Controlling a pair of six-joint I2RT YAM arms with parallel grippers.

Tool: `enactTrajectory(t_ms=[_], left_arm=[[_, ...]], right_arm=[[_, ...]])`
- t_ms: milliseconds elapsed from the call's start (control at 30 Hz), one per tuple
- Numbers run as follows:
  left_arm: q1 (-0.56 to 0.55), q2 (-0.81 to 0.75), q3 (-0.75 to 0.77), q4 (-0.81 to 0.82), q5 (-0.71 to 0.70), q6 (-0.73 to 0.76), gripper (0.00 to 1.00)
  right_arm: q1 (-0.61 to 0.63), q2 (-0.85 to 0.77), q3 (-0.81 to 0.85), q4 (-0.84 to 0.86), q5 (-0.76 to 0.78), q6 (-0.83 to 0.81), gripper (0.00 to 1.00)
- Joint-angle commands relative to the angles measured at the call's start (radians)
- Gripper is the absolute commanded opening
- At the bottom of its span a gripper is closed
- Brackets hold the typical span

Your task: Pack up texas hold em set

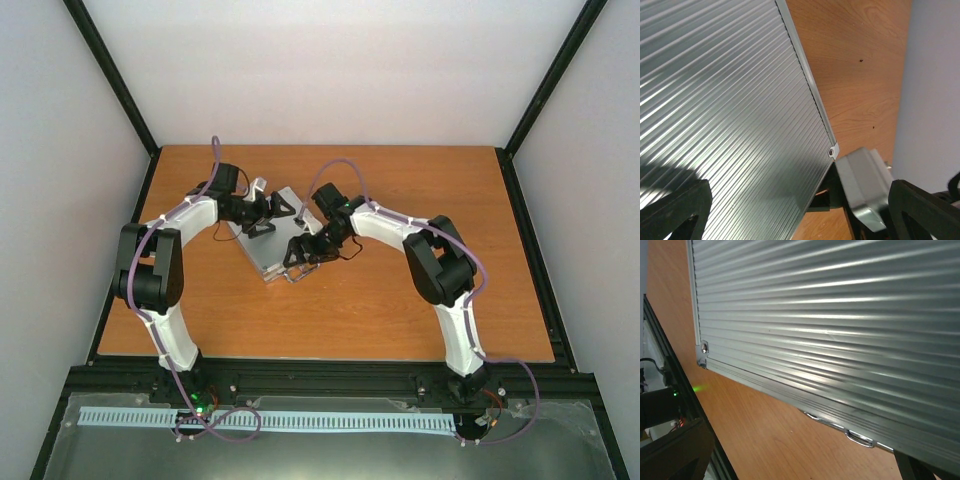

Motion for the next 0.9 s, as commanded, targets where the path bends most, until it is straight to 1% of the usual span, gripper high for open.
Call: enactTrajectory(t_ms=[0, 133, 333, 633, 733, 867], left_arm=[[0.008, 0.02, -0.02, -0.015, -0.013, -0.009, 1.0], [0.013, 0.023, -0.02, -0.015, -0.008, -0.006, 1.0], [0.015, 0.023, -0.02, -0.017, -0.003, -0.003, 1.0], [0.021, 0.021, -0.02, -0.021, 0.0, 0.008, 1.0], [0.024, 0.023, -0.021, -0.021, 0.001, 0.012, 1.0], [0.024, 0.024, -0.025, -0.02, 0.002, 0.014, 1.0]], right_arm=[[0.016, 0.04, 0.021, -0.016, 0.014, -0.018, 1.0], [0.029, 0.054, 0.02, -0.006, 0.028, -0.018, 1.0], [0.036, 0.067, 0.022, 0.002, -0.004, -0.004, 1.0], [0.015, 0.06, 0.099, -0.103, -0.211, -0.027, 1.0], [-0.012, 0.072, 0.105, -0.085, -0.316, 0.008, 1.0], [-0.028, 0.094, 0.128, -0.059, -0.345, 0.04, 1.0]])
